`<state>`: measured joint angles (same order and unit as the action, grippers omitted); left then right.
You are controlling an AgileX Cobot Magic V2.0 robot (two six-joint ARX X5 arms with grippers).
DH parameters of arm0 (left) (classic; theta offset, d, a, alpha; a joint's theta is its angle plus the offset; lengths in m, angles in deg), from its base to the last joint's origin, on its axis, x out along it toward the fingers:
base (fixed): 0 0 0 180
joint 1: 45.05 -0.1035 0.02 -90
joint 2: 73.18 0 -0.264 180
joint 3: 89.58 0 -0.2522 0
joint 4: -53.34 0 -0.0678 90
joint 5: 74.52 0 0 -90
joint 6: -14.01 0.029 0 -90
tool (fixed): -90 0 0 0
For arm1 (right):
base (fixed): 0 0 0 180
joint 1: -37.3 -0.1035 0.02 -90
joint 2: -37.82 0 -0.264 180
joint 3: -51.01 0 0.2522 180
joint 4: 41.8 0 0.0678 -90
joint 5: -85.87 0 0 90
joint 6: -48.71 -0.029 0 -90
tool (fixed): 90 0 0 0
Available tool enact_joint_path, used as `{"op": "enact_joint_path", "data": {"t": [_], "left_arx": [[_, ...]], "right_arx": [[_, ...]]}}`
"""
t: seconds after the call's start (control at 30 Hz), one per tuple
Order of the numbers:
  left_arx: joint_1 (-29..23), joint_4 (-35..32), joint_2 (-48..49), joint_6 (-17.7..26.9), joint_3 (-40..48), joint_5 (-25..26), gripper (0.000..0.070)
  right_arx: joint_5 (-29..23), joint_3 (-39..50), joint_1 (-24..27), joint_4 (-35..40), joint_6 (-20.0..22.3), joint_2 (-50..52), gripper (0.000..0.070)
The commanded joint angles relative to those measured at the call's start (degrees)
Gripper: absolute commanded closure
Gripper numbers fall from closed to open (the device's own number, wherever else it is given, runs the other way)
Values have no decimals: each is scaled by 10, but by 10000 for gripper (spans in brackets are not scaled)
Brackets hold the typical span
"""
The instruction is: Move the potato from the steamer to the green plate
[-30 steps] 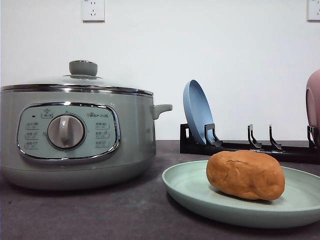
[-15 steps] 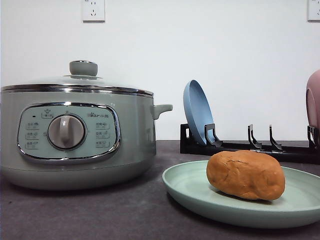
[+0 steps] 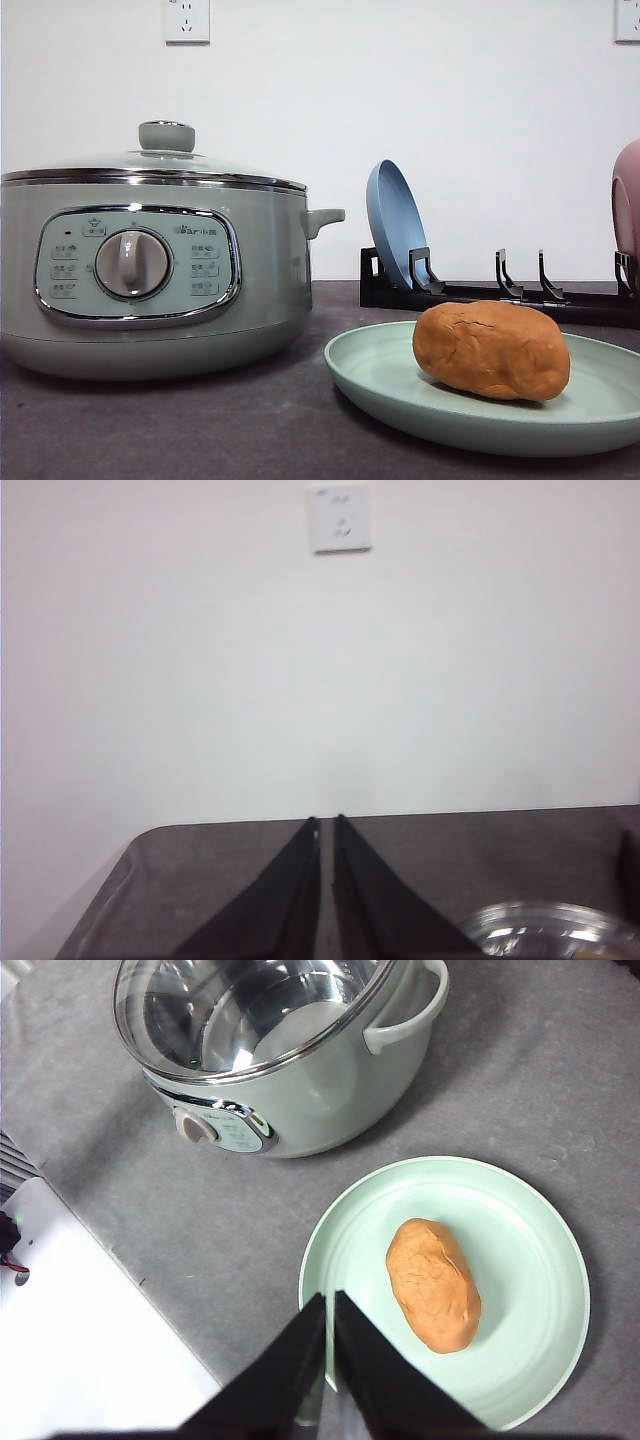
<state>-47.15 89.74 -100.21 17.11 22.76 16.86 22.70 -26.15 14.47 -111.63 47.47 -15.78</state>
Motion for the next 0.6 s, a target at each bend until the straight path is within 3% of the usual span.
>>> {"op": "enact_joint_path", "data": {"t": [0.0,0.17,0.4,0.57], "left_arx": [[-7,-28,34,-1,56,-2,685],[-25,-76,107,-2,186,-8,685],[-34,-104,179,-40,323,-89,685],[-34,-119,222,-42,405,-93,685]], "right_arx": [[2,-11,-3,5,8,-2,700],[2,-11,-3,5,8,-2,700],[2,-11,-3,5,8,-2,700],[2,-11,-3,5,8,-2,700]]}}
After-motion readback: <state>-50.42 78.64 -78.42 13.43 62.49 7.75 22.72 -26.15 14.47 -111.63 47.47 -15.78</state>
